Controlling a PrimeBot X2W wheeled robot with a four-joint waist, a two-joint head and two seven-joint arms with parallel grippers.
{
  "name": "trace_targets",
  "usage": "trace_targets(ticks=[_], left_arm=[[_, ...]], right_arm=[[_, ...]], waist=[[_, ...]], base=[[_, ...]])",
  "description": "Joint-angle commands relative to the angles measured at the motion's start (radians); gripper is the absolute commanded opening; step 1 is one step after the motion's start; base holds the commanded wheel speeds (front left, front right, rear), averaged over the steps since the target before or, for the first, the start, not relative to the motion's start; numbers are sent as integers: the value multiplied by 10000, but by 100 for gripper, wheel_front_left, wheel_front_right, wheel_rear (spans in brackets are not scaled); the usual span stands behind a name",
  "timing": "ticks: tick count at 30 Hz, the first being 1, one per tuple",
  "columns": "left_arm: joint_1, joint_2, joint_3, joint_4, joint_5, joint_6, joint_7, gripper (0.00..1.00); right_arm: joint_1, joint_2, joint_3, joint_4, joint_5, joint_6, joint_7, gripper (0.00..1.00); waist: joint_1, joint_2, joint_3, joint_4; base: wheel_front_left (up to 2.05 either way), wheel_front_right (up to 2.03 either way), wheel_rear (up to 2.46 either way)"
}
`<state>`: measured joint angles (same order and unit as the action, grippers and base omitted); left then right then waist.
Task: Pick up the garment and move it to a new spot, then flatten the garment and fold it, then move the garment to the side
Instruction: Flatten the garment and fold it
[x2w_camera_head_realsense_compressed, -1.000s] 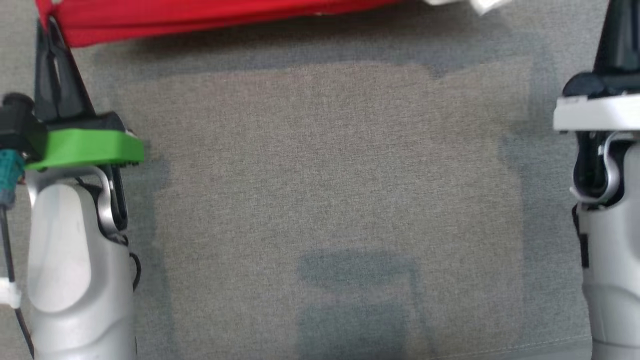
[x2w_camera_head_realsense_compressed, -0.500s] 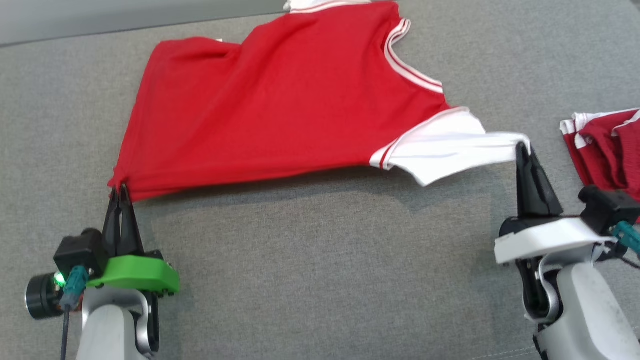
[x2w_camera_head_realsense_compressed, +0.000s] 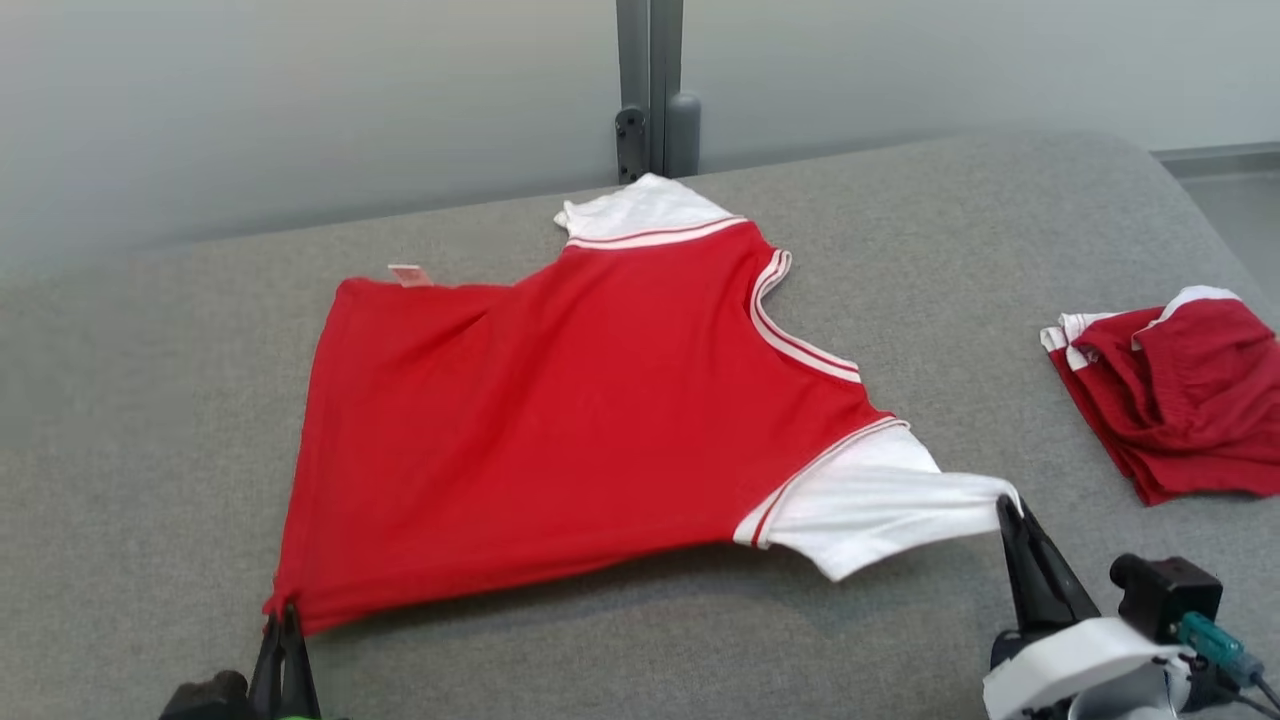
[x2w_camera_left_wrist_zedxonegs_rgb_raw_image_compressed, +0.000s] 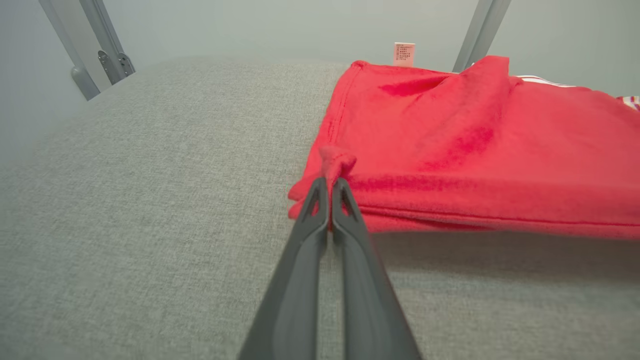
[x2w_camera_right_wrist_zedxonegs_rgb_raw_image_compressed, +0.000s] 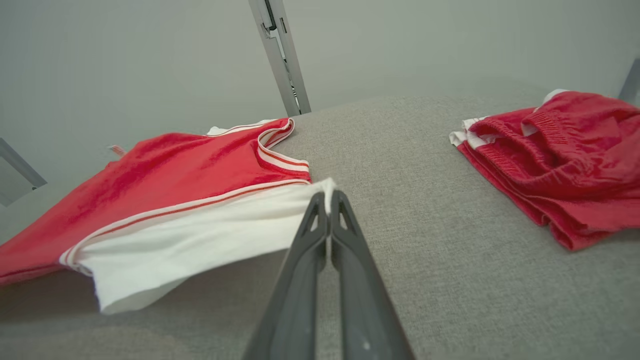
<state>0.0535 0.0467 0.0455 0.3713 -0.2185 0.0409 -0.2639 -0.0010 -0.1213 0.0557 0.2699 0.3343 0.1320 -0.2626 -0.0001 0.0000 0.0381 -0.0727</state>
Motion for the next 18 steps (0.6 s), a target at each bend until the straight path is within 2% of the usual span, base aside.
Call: trace_targets(ticks=[1, 11, 18], left_arm=[[323, 78, 19, -37, -70, 106, -2, 0], [1430, 79, -236, -356, -182, 251, -1, 0], [794, 76, -381, -671, 130, 118, -1, 0]], right_arm=[[322, -130, -2, 29, -43, -26, -24, 0], [1454, -426, -61, -269, 134, -26, -24, 0], [913, -281, 18, -339, 26, -26, -24, 0]], waist=[[1, 0, -526, -102], [1, 0, -708, -34], [1, 0, -457, 59]], base=[[0, 0, 0], [0, 0, 0], [0, 0, 0]])
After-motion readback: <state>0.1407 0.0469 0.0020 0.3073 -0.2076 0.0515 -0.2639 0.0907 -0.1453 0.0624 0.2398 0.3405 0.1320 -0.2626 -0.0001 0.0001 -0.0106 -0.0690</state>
